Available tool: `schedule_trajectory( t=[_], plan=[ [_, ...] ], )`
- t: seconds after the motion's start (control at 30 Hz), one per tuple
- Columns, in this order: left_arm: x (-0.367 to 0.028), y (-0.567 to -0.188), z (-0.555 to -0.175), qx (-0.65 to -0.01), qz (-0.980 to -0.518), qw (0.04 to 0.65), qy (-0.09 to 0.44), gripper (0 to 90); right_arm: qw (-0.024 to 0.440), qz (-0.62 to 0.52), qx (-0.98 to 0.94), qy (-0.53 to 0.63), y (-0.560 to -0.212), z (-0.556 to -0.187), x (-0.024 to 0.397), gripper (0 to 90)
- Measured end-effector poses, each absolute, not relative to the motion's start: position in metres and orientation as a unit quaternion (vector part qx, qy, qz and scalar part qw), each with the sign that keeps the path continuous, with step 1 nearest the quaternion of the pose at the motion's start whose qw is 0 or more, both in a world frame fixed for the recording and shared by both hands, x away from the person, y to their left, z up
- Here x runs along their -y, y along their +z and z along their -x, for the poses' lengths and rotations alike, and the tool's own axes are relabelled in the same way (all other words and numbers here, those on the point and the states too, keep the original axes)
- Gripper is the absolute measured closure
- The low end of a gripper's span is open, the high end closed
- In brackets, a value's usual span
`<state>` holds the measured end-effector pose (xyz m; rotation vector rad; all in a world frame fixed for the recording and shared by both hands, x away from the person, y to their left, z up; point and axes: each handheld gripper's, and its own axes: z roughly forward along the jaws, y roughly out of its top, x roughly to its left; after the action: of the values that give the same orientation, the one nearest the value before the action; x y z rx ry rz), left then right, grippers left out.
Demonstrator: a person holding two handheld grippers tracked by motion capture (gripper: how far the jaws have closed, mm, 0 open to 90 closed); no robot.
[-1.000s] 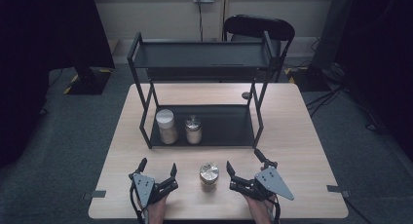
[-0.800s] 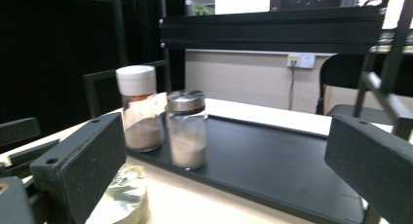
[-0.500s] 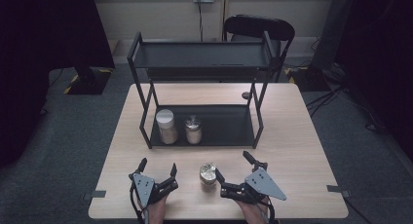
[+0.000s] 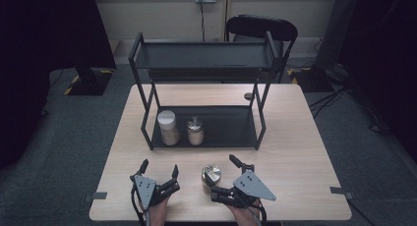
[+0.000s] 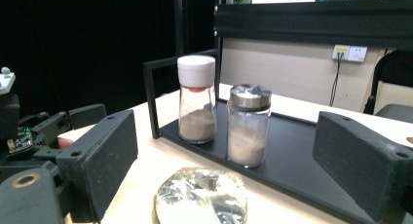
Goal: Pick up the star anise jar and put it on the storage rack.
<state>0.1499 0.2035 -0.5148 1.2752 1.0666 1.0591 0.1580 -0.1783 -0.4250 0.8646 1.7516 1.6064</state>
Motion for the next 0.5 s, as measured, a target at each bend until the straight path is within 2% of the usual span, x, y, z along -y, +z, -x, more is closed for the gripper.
schedule_trajectory(
  t=[0.5],
  plan=[
    [-0.2035, -0.5148, -0.1498, -0.45, -0.54, 0.552, 0.448, 0.2, 0.292, -0.324, -0.683, 0.586, -0.433, -0.1622, 0.1723, 15.4]
  ],
)
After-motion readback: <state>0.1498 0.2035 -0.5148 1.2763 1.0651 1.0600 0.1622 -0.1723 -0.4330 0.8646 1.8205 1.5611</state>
